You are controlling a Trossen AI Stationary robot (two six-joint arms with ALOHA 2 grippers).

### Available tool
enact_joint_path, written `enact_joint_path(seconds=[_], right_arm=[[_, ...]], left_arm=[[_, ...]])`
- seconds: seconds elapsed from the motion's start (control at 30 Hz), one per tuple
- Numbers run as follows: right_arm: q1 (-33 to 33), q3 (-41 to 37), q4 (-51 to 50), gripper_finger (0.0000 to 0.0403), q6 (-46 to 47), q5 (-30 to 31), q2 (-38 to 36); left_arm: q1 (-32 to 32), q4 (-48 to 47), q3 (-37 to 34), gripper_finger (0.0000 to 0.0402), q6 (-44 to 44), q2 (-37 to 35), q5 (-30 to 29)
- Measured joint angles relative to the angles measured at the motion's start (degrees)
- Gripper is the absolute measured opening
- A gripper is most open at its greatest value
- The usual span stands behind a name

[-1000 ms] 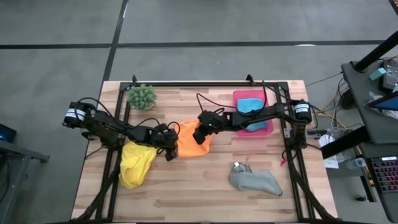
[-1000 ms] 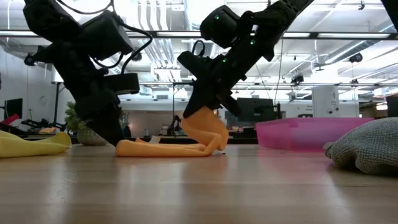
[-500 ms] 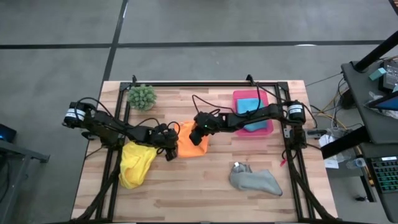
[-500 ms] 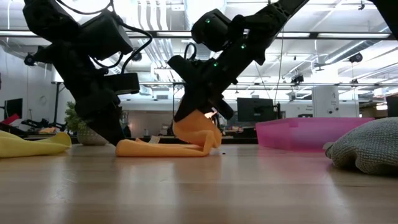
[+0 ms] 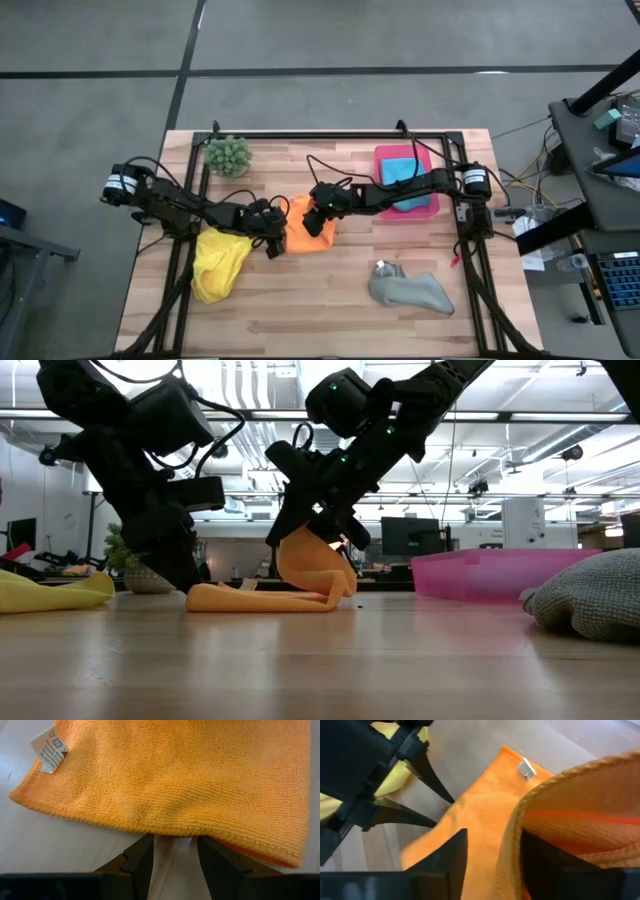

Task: Fold microfiber towels
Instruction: Fold the orange microfiber cloth

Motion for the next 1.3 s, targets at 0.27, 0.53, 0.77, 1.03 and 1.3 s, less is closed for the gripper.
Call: enact_joint_path(seconds=[0.27,0.53,0.77,1.03,1.3], right_arm=[[0.08,0.80,-0.47,0.0204,-0.22,0.04,0.00],[1.11,0.80,-0.70,0.0208,-1.04,-0.20,0.00],[0.36,1.96,-1.99,0.0208,0.43,0.50,0.03],[0.89,4.16,2.38,0.0208,-0.68,-0.46,4.51],[0.94,13.05,-6.31,0.0242,-2.12,-3.36,10.97]], left_arm=[[0.02,-0.31,0.06,0.0138,0.01,-0.02,0.00],[0.02,-0.31,0.42,0.0138,0.95,-0.59,0.00],[0.02,-0.31,0.52,0.0138,0.92,-2.90,0.00],[0.04,-0.69,0.61,0.0138,1.02,-3.53,0.00],[0.04,-1.05,0.59,0.0139,1.01,-3.45,0.02]])
